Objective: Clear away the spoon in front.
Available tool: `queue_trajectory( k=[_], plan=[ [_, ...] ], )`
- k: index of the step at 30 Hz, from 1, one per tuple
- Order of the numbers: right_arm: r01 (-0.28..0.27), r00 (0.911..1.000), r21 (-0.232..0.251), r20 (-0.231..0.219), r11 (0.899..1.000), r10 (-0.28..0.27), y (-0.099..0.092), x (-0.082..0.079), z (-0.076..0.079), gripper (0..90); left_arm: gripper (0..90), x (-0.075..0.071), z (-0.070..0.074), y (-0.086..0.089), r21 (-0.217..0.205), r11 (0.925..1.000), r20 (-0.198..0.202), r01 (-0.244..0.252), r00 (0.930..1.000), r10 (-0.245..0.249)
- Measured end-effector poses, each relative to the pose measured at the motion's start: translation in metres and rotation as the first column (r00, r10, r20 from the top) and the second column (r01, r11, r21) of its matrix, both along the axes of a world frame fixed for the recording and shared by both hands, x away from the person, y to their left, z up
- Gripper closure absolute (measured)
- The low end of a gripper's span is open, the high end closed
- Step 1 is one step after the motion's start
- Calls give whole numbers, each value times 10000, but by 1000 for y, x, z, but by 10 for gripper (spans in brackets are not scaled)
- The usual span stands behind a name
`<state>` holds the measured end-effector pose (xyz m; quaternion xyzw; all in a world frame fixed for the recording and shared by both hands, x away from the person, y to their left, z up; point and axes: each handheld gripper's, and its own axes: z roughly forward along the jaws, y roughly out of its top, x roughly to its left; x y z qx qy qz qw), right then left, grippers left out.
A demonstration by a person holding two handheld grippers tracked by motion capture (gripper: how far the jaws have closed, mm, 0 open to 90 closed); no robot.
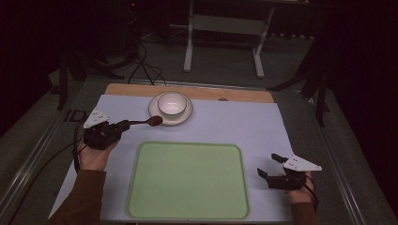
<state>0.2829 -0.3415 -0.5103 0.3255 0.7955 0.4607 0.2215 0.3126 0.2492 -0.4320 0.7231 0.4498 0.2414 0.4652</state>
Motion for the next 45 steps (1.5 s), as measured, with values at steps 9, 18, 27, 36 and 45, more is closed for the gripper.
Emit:
queue_trajectory(
  k=[9, 18, 27, 36, 45],
  plan=[
    [-11, 10000, 3, -15, 10000, 11, 0, 0, 0, 150, 834, -17, -3, 8, 52, 9998, -187, -173, 9997, 174],
    [-7, 10000, -12, -19, 10000, 7, 0, 0, 0, 150, 834, -37, -9, 14, 107, 9994, -528, -336, 9980, 342],
    [-3, 10000, -32, -37, 10000, 3, 1, 0, 0, 150, 832, -50, -18, 10, 329, 9991, -1118, -264, 9933, 300],
    [-9, 10000, -43, -72, 10000, 9, 1, 0, -1, 150, 819, -28, -16, 11, -290, 9976, -858, -626, 9945, 599],
    [-4, 10000, -59, -45, 10000, 3, 0, 0, 0, 150, 811, 21, -11, -4, -746, 9907, -145, -1135, 9935, 1128]
  ],
)
